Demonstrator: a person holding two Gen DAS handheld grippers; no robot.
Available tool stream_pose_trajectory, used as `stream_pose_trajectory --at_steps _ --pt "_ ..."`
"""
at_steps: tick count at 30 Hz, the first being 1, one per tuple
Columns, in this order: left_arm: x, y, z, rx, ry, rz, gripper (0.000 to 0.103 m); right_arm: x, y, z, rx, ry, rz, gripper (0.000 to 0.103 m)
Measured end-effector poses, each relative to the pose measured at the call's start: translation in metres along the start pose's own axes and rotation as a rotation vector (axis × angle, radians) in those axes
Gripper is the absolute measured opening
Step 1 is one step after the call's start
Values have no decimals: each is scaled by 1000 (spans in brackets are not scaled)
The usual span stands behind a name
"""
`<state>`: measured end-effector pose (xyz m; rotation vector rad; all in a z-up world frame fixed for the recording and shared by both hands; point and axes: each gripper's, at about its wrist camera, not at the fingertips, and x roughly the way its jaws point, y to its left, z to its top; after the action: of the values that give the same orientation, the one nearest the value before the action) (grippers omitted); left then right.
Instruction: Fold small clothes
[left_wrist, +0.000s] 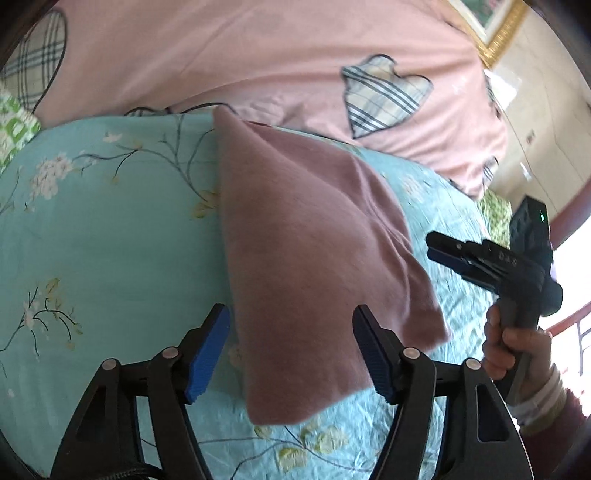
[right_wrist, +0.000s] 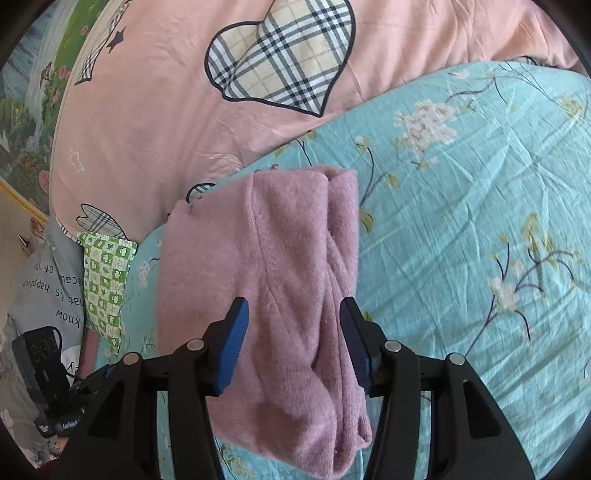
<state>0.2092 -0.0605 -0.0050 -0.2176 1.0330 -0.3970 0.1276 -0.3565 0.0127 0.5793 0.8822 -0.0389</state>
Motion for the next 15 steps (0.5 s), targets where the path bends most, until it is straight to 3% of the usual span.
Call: stream_pose_trajectory --at_steps 4,8,10,15 --pt "14 15 16 -54 22 -16 75 14 -4 12 25 19 -32 57" --pt "38 26 31 -103 68 -54 78 32 -15 18 93 59 -3 62" --pt "47 31 35 -120 79 -63 79 38 -16 18 87 65 -9 67" --pt "78 45 34 -174 131 -76 82 51 -21 17 69 89 -18 68"
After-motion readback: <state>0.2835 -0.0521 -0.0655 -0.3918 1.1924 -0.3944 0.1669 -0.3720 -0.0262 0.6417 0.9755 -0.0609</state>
